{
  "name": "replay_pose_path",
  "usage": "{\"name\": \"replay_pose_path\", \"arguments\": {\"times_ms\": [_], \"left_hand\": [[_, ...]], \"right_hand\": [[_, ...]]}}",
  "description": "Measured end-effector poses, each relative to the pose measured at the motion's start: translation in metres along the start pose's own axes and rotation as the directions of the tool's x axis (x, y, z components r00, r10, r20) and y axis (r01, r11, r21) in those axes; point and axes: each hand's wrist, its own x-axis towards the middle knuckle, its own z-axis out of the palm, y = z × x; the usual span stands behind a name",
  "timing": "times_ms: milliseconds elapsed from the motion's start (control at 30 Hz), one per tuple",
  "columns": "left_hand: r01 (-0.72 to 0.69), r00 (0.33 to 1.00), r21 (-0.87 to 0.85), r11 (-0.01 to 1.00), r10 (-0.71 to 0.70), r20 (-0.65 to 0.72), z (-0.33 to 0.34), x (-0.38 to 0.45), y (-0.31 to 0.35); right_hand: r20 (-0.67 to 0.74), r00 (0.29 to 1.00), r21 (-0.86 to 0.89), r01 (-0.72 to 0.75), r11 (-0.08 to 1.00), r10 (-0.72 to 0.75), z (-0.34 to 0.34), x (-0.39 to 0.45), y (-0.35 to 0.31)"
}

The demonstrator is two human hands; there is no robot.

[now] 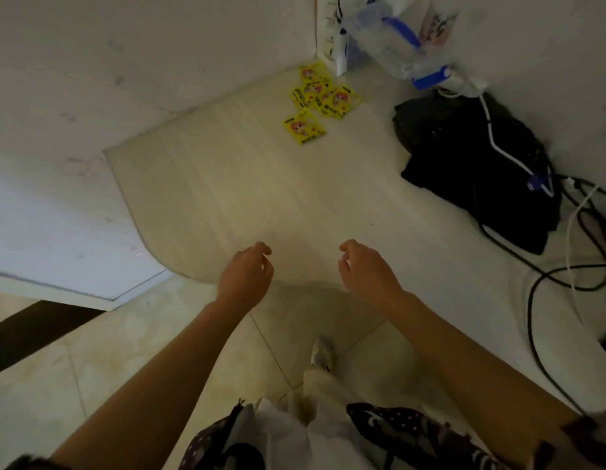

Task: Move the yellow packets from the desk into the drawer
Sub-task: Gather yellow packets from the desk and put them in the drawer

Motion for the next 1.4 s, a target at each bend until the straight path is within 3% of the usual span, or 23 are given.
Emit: {"name": "replay_pose_path", "arguments": {"times_ms": [433,900,1100,1200,1400], "left_hand": [[0.033,0.998,0.014,0.999,-0.034,0.052,-0.02,0.155,0.041],[0.184,0.968,-0.094,0.978,-0.164,0.188,-0.021,0.334,0.042],[0.287,0.949,-0.153,0.946,-0.259,0.178,-0.005,0.374,0.049],[0.348,0.933,-0.138,0.927,-0.329,0.148,0.005,0.391,0.062],[0.418,0.907,-0.027,0.908,-0.416,0.069,0.022,0.411,0.087]], "right_hand": [[0.029,0.997,-0.079,0.069,0.995,-0.066,-0.078,0.171,0.008],[0.044,0.987,0.026,-0.159,0.987,0.157,-0.098,0.339,0.002],[0.067,0.914,0.28,-0.402,0.872,0.4,-0.099,0.405,0.009],[0.099,0.851,0.468,-0.497,0.73,0.516,-0.098,0.432,0.012],[0.09,0.791,0.519,-0.556,0.65,0.604,-0.091,0.467,0.014]]}}
